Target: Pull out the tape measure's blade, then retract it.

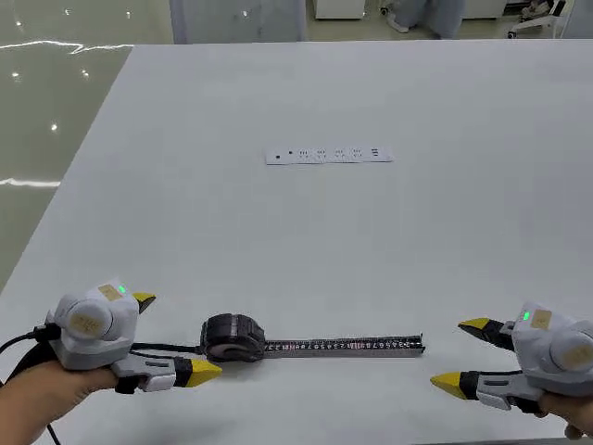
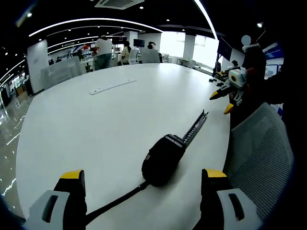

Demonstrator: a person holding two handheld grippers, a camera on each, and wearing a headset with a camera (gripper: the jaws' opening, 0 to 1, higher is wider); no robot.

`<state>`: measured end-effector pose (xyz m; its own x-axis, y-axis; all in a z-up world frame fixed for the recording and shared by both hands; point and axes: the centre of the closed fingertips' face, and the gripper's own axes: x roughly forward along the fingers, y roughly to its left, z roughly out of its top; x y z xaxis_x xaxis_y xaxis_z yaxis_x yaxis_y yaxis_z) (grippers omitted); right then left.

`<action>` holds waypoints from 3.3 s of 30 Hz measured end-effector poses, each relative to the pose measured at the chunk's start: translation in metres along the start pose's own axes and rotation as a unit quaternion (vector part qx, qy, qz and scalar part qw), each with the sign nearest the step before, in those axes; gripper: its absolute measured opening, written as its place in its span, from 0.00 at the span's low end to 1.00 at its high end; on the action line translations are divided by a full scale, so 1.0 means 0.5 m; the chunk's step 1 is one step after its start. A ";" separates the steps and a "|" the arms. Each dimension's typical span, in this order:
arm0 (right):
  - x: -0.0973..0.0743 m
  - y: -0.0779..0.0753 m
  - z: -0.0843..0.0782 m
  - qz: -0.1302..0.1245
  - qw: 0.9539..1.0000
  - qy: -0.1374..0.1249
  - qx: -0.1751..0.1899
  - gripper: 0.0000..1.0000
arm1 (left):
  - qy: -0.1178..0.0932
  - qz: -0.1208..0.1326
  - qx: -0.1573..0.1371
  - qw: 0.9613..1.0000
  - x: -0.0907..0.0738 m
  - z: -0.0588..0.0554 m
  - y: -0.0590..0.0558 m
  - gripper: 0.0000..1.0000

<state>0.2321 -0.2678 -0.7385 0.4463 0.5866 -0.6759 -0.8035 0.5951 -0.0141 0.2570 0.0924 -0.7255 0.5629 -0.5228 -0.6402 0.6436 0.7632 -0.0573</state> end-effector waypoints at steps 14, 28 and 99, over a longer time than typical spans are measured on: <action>-0.040 -0.014 -0.055 -0.035 0.999 0.003 0.011 0.78 | -0.008 0.016 -0.008 1.000 -0.035 -0.050 -0.015 1.00; -0.062 0.000 -0.065 -0.020 1.000 0.003 0.014 0.98 | -0.020 0.038 -0.030 0.999 -0.071 -0.065 -0.002 1.00; -0.067 -0.011 -0.023 0.010 0.999 0.030 -0.033 0.99 | -0.023 0.075 -0.106 0.991 -0.050 0.008 -0.042 1.00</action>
<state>0.2169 -0.2969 -0.7240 0.4065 0.5630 -0.7196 -0.8373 0.5448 -0.0467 0.2315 0.0881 -0.7054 0.6705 -0.4108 -0.6178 0.4303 0.8937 -0.1272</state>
